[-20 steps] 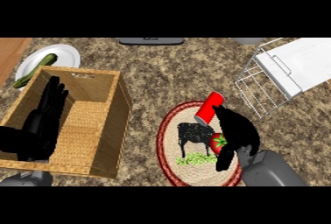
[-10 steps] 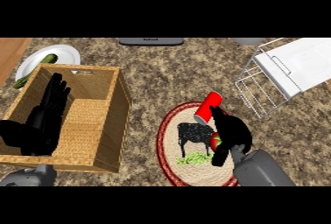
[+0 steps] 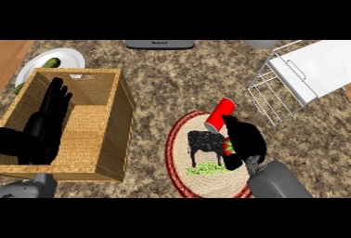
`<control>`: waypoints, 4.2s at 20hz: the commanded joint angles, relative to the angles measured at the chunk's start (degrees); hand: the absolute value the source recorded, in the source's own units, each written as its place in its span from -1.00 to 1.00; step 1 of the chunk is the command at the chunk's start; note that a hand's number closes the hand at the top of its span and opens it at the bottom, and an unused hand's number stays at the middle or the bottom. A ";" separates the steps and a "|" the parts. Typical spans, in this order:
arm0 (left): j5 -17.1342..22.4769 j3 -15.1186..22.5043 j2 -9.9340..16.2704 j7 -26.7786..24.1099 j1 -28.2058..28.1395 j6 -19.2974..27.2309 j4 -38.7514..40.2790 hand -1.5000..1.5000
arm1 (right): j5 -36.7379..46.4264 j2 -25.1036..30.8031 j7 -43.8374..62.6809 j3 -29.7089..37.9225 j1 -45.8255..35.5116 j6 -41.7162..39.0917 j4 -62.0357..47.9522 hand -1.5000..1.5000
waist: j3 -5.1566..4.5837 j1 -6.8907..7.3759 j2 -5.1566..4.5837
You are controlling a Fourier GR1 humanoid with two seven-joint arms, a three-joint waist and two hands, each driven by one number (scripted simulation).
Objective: Pick the tomato from the placemat and place it in the tiered shelf
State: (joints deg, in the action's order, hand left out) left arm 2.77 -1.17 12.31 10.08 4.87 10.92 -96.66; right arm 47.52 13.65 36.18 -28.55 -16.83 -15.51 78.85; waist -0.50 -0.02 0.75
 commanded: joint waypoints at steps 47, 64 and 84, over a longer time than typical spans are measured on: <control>-3.14 -1.75 -2.98 -4.62 -0.46 -2.71 3.78 0.00 | -37.99 33.89 -42.44 45.64 -9.73 -1.37 -11.84 1.00 | 0.49 0.78 -0.92; -2.78 -1.87 -3.41 -3.43 -1.05 -4.36 0.92 0.00 | -25.68 26.74 -61.37 42.78 -31.92 12.96 -51.16 1.00 | 0.56 2.03 -1.34; -4.24 -1.41 -5.46 0.06 3.74 -2.15 2.01 0.00 | -33.96 31.40 -64.49 52.00 -43.01 -1.61 -65.53 -1.00 | 0.60 1.61 -1.41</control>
State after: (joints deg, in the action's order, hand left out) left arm -0.66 -3.19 8.01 9.31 6.80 7.45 -95.15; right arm 16.31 43.62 -29.17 20.79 -57.85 -14.03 14.42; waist 0.11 1.94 -0.76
